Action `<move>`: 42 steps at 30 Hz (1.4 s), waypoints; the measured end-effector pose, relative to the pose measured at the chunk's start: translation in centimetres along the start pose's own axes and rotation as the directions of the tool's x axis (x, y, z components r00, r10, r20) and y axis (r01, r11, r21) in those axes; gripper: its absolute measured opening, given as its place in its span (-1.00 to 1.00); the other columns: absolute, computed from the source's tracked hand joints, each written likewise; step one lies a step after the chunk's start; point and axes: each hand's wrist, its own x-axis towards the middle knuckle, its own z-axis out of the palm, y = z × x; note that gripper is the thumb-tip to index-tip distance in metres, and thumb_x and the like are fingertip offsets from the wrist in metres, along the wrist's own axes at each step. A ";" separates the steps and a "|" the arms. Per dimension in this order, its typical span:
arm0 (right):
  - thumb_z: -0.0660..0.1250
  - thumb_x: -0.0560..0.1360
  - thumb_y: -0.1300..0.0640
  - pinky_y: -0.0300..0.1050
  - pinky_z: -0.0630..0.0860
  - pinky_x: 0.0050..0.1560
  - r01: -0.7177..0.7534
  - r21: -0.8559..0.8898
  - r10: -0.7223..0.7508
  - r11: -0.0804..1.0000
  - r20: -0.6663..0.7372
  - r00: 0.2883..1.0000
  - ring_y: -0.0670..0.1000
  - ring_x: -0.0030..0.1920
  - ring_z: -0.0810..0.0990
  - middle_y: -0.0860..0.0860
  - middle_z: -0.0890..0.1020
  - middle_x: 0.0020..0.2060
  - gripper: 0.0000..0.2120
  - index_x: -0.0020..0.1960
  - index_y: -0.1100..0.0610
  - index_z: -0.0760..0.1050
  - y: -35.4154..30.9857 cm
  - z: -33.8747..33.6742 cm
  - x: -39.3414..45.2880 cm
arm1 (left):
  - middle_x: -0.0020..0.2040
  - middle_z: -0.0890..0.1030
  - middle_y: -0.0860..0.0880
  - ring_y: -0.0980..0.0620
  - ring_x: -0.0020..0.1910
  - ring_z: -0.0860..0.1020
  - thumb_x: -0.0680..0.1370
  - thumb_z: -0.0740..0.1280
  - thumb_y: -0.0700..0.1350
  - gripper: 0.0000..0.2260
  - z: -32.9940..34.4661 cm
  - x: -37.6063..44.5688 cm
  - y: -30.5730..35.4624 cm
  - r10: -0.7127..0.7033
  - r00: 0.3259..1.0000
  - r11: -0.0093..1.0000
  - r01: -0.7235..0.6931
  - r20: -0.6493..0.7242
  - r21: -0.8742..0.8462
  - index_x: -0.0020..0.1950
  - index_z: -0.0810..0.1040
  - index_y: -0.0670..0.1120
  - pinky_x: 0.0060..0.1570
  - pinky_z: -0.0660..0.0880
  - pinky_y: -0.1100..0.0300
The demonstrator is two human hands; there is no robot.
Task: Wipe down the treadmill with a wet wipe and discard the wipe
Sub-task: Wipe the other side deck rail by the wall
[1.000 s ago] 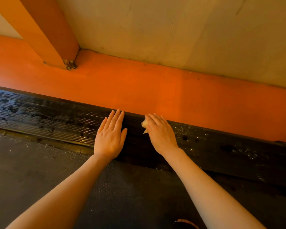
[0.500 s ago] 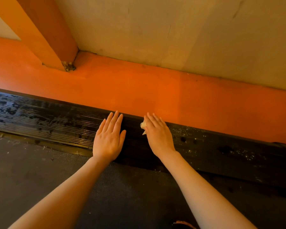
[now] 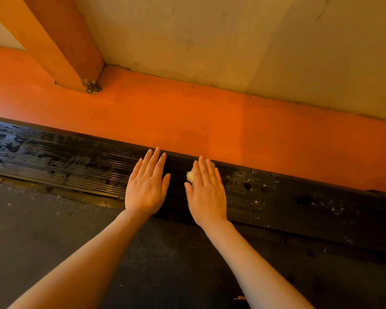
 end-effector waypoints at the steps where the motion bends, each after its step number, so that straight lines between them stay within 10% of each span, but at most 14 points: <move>1: -0.19 0.62 -0.16 0.03 -0.06 0.55 0.013 -0.004 -0.013 1.000 0.009 1.000 0.09 0.58 -0.07 0.13 -0.01 0.58 -0.35 0.59 0.19 -0.01 -0.3 0.2 -0.1 | 0.58 0.13 -0.08 -0.01 0.57 0.03 0.65 -0.07 0.14 -0.46 0.0 0.0 0.0 0.002 1.000 1.000 -0.002 0.002 -0.001 0.56 0.21 -0.10 0.51 -0.01 0.05; 12: -0.18 0.60 -0.27 0.12 0.13 0.54 -0.235 -0.063 0.233 0.970 -0.045 0.972 0.15 0.58 -0.02 0.18 0.03 0.58 -0.24 0.59 0.25 -0.01 3.3 0.4 -2.7 | 0.58 0.12 -0.07 0.00 0.57 0.00 0.65 -0.07 0.15 -0.45 0.1 0.1 0.0 -0.009 1.000 1.000 0.009 0.002 0.010 0.56 0.20 -0.10 0.52 -0.02 0.05; 18: -0.13 0.60 -0.27 0.07 0.08 0.55 -0.030 -0.063 0.033 0.998 0.047 0.998 0.12 0.59 -0.05 0.15 0.02 0.59 -0.26 0.60 0.22 -0.01 1.3 0.9 -4.9 | 0.58 0.13 -0.08 -0.01 0.57 0.02 0.65 -0.08 0.15 -0.45 0.1 0.0 -0.1 0.000 1.000 1.000 0.000 0.001 0.003 0.56 0.22 -0.11 0.52 0.00 0.05; 42: -0.18 0.59 -0.28 -0.02 -0.08 0.53 -0.060 -0.031 0.061 0.998 0.019 0.998 0.06 0.58 -0.02 0.10 0.08 0.58 -0.26 0.59 0.18 0.08 1.8 0.0 -2.4 | 0.59 0.12 -0.08 -0.02 0.57 0.02 0.65 -0.08 0.15 -0.45 0.3 0.0 -0.1 0.002 1.000 1.000 -0.002 0.003 -0.007 0.56 0.21 -0.11 0.53 0.03 0.00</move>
